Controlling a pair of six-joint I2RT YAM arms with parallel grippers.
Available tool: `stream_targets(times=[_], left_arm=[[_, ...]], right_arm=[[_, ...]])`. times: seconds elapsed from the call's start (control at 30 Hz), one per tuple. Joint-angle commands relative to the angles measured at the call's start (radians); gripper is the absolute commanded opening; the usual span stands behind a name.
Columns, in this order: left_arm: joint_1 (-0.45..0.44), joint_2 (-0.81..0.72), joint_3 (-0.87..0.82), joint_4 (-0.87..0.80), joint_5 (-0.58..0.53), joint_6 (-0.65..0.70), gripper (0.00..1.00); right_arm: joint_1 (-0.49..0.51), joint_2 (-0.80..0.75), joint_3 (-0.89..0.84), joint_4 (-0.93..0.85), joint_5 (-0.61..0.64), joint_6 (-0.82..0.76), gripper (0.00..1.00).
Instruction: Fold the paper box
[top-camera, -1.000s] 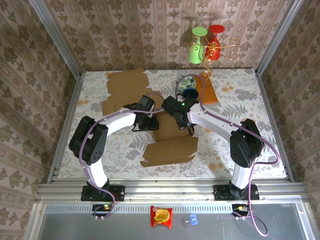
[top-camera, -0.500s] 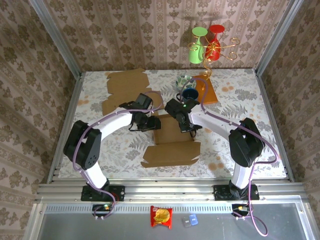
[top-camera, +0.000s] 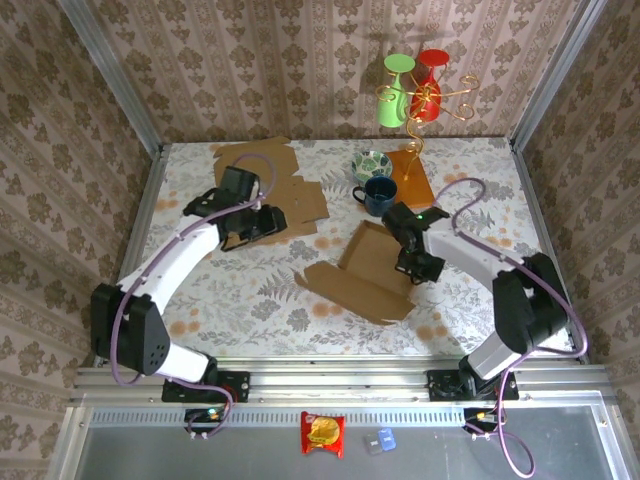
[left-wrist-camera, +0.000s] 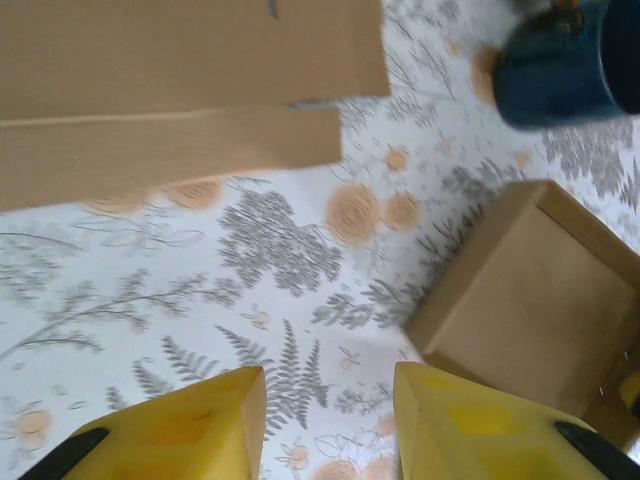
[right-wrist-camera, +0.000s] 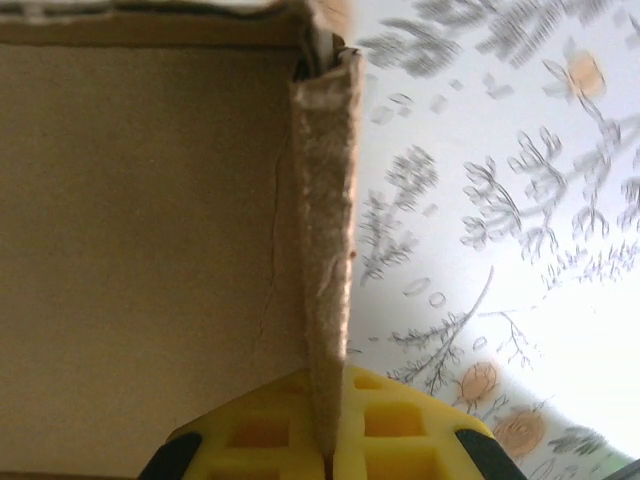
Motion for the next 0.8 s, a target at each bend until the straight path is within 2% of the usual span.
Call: stream_targets(times=[0.0, 0.23, 0.37, 0.5, 0.57, 0.77], left_arm=[[0.033, -0.023, -0.026, -0.078, -0.009, 0.019, 0.39], [0.048, -0.067, -0.133, -0.057, 0.029, 0.012, 0.34], [0.024, -0.075, -0.189, 0.013, 0.087, -0.031, 0.29], [-0.048, -0.058, -0.235, 0.128, 0.134, -0.095, 0.28], [-0.120, -0.042, -0.248, 0.190, 0.134, -0.136, 0.28], [-0.238, 0.063, -0.262, 0.419, 0.153, -0.283, 0.27]], right_arm=[[-0.034, -0.081, -0.072, 0.053, -0.103, 0.224, 0.00], [-0.072, -0.187, -0.232, 0.198, -0.283, 0.537, 0.00], [-0.065, -0.213, -0.298, 0.265, -0.327, 0.675, 0.00], [-0.046, -0.228, -0.325, 0.313, -0.348, 0.779, 0.00], [-0.032, -0.221, -0.319, 0.317, -0.353, 0.812, 0.00], [0.021, -0.178, -0.351, 0.416, -0.384, 0.903, 0.00]])
